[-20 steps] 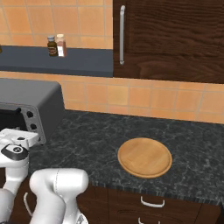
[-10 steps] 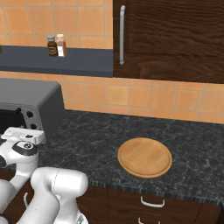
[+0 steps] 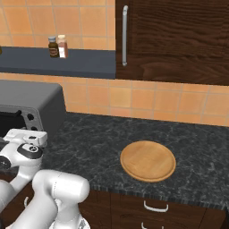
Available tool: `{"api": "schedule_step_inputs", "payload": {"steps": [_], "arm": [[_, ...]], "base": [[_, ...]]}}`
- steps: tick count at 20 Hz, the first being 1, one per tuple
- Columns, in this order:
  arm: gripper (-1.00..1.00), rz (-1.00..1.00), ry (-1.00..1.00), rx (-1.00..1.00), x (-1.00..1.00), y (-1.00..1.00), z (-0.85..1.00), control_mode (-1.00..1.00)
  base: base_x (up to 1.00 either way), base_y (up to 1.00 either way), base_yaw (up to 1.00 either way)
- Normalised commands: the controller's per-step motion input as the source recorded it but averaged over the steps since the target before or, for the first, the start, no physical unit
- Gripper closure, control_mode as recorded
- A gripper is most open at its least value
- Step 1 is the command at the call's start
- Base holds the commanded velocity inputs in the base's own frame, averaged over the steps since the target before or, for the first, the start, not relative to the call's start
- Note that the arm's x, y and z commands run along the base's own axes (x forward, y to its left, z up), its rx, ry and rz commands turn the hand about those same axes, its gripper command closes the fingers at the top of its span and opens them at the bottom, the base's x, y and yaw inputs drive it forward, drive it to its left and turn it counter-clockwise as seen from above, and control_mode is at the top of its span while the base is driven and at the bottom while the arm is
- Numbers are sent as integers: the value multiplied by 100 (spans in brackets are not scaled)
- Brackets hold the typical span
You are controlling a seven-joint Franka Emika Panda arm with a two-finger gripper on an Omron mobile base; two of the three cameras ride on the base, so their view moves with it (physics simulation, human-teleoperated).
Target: Pick up the kebab skewer and baguette bread, and place them inside the toaster oven. Close the toaster oven door and start by setting the timer.
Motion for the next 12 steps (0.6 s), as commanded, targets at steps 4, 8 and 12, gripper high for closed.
{"api": "schedule_step_inputs", "payload": {"steps": [4, 8, 12], "arm": [[-100, 0, 0, 0, 0, 0, -8, -100], [-100, 0, 0, 0, 0, 0, -6, -100], [-100, 0, 0, 0, 10, 0, -11, -100]], "base": [[0, 0, 0], [0, 0, 0], [0, 0, 0]]}}
